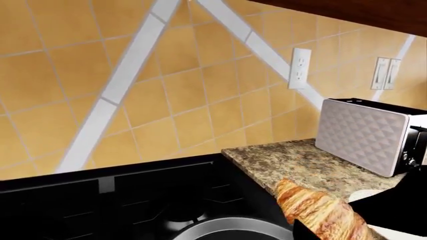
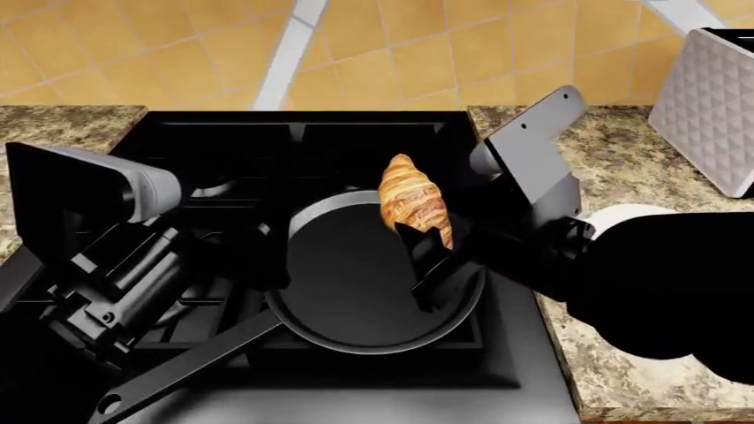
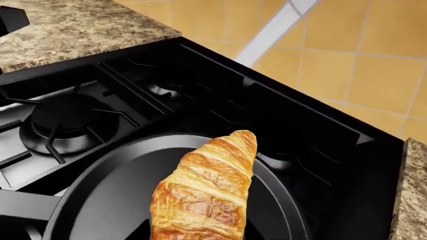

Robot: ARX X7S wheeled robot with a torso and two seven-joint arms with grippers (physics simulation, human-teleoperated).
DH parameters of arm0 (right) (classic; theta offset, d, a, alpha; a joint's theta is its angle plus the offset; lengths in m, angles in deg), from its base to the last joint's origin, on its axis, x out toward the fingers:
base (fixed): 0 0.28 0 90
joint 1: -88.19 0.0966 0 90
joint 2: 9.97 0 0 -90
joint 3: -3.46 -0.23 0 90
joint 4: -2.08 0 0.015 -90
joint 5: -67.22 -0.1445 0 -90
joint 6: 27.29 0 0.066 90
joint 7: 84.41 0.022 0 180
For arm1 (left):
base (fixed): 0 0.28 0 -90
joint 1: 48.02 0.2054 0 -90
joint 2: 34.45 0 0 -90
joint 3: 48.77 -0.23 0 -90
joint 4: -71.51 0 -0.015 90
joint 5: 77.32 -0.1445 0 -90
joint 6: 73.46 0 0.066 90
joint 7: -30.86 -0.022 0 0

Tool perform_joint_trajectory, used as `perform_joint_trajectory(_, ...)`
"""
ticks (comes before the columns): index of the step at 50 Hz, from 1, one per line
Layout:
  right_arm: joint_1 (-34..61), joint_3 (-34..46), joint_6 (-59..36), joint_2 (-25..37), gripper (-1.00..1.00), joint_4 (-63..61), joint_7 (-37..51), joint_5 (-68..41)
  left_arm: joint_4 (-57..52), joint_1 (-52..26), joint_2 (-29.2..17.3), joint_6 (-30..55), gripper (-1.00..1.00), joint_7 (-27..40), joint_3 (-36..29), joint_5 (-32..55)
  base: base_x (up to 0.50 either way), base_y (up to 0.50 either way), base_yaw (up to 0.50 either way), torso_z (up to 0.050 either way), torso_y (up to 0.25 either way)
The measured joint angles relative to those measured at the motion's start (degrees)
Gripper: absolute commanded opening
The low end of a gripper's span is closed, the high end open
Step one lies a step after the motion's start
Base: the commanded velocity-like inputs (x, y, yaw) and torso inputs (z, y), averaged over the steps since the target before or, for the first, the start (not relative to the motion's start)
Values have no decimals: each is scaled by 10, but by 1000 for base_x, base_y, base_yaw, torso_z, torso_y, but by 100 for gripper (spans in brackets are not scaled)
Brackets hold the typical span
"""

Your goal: Pick the croissant and place it on the pan. Then turn on the stove to warm the croissant.

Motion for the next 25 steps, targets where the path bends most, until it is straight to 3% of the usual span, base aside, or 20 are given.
perform_joint_trajectory(25, 3, 53, 12, -30, -100, 63, -90, 73, 0, -9, -3, -3, 100, 6, -9, 5, 0, 0, 0, 0, 0)
